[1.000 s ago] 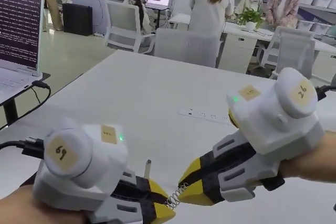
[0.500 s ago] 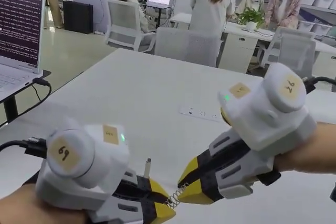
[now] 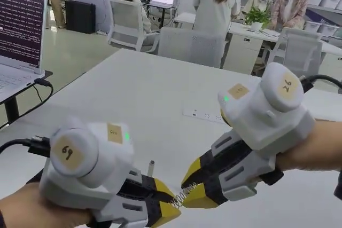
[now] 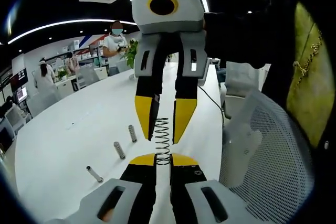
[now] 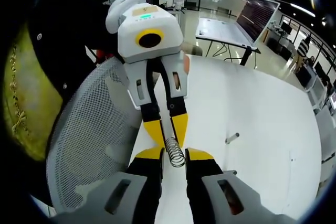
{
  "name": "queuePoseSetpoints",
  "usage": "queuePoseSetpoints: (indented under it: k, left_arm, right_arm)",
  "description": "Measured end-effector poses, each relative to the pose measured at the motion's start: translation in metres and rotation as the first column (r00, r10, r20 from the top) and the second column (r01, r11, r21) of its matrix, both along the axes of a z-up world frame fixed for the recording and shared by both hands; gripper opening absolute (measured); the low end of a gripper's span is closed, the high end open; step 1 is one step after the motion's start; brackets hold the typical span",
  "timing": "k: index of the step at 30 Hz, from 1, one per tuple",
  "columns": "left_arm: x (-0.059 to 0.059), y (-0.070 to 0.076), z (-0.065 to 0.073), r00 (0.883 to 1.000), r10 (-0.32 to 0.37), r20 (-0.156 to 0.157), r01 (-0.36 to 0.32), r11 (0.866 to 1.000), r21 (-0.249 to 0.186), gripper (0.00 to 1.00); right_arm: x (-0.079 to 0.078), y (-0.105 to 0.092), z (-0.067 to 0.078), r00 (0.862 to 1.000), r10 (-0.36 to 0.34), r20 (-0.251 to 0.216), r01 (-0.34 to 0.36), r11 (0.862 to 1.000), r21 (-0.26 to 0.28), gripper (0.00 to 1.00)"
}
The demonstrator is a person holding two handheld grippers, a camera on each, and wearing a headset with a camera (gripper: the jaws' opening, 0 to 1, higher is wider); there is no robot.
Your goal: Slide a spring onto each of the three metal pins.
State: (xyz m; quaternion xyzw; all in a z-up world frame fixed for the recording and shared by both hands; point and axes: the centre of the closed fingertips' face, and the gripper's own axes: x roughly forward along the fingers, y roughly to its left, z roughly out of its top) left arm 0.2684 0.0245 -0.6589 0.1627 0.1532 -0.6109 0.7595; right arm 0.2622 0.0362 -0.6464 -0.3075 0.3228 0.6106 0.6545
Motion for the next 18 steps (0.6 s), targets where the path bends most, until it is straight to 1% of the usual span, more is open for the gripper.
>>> queuePoseSetpoints:
  k: [6,18]
  left_arm:
    - [0.0001,-0.0017,0.0027,1.000,-0.002,0.004,0.002,1.000,-0.009,0.00]
    - [0.0010,-0.0026,0.0048,1.000,0.000,0.007,0.000,1.000,-0.019,0.01]
  right_arm:
    - [0.0010,0.0000,-0.0003,1.000,-0.002,-0.014,0.002,1.000,0.005,0.13]
    - [-0.0001,0.0015,-0.0045,1.000,0.011,-0.027,-0.011,1.000,-0.006,0.12]
